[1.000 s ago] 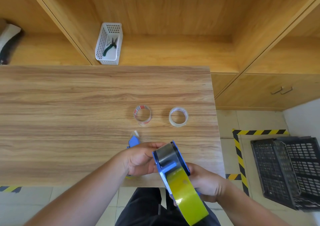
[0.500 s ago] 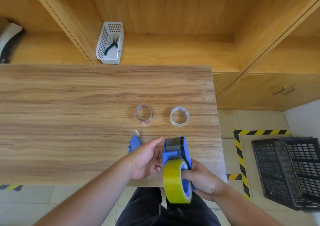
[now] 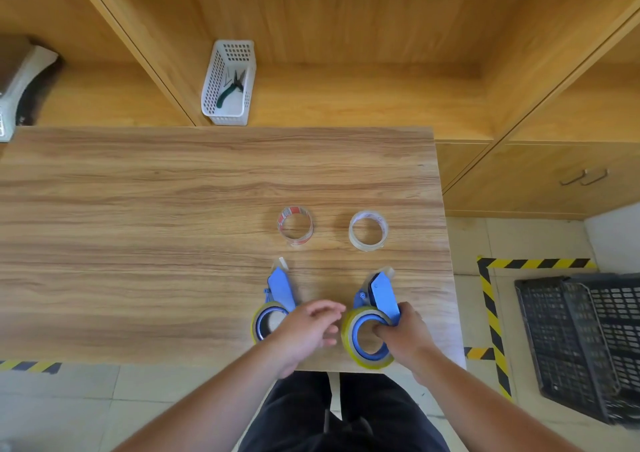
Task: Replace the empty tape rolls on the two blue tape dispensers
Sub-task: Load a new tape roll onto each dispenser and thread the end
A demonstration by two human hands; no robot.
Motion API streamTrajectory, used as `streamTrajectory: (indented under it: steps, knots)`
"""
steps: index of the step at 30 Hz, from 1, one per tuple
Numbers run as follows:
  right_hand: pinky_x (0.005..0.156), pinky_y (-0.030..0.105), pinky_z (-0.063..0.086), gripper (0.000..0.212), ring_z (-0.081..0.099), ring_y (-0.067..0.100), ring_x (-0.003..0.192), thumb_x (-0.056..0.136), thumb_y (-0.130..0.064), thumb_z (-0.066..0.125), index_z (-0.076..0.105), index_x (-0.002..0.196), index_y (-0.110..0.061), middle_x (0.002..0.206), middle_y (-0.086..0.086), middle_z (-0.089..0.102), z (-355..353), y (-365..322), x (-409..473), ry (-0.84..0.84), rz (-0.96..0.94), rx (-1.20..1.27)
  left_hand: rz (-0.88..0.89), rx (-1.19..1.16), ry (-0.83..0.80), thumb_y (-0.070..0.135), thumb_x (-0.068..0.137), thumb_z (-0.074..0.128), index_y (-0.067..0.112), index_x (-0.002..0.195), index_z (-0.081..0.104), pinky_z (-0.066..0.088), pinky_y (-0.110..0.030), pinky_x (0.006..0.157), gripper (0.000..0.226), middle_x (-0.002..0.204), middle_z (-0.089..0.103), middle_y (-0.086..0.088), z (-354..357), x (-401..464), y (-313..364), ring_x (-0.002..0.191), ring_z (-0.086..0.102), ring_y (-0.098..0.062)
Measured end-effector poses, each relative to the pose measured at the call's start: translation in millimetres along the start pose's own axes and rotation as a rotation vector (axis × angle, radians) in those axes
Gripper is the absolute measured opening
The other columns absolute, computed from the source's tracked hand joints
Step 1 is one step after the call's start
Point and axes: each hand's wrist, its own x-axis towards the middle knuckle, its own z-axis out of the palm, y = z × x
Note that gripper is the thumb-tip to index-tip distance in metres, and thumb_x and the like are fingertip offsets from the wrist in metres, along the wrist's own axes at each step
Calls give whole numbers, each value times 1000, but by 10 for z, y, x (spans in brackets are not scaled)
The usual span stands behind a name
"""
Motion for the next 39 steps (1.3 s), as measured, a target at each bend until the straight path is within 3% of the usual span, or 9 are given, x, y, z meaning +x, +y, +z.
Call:
streamTrajectory:
  steps: [3,6,9,13,21,27,32,36,39]
  knots:
    - [69,39,57,36,61,23,85,82,-23,71,53,113,-17,110,4,50,78,30,82,20,-14,-131,-25,17,-26,32,102,61,35,119,72,59,-32,99,20,128,66,5,84,-33,-84,110,67,-7]
    - [72,39,54,40,58,23,85,84,-26,71,51,117,-15,113,4,47,150,54,152,36,-37,-232,-59,35,-18,43,92,65,42,121,70,54,-38,106,30,132,65,7,98,-15,-177,104,71,-4]
    - [74,36,50,41,57,25,87,85,-25,70,51,118,-13,112,3,43,227,55,198,43,-58,-279,-77,15,6,34,96,66,33,134,64,55,-35,105,38,140,59,6,95,11,-254,108,67,-4]
    - [83,44,53,41,58,30,96,83,-22,69,50,119,-13,114,6,46,301,40,238,45,-77,-333,-77,10,25,26,99,65,23,147,54,55,-31,104,48,143,54,6,97,58,-319,110,61,-1]
    - [88,47,54,45,57,32,102,82,-16,70,47,120,-18,118,9,48,352,66,320,40,-62,-328,-126,25,25,28,96,68,27,146,55,57,-32,101,51,145,56,7,124,126,-397,118,60,-6]
    - [83,44,55,44,58,31,99,82,-15,70,47,120,-16,116,10,50,340,78,358,50,-56,-332,-150,79,-3,32,93,68,33,145,55,57,-32,101,54,144,56,9,127,117,-362,114,62,-5]
    - [85,45,56,49,58,31,100,81,-19,71,46,124,-17,114,7,48,312,68,341,30,-54,-318,-163,106,-11,36,89,69,35,146,54,56,-33,103,58,144,55,10,127,78,-312,111,63,-5]
    - [83,41,54,53,57,30,102,79,-25,69,46,127,-18,116,6,46,261,28,276,-8,-34,-306,-136,170,-11,39,89,65,37,145,54,57,-38,103,57,122,60,22,112,28,-273,106,64,-7]
    - [89,44,53,55,53,29,105,76,-29,68,47,125,-19,117,5,44,183,-31,188,-7,-28,-293,-114,207,-6,37,93,63,39,145,52,57,-38,102,53,129,58,24,59,-12,-228,111,67,-11]
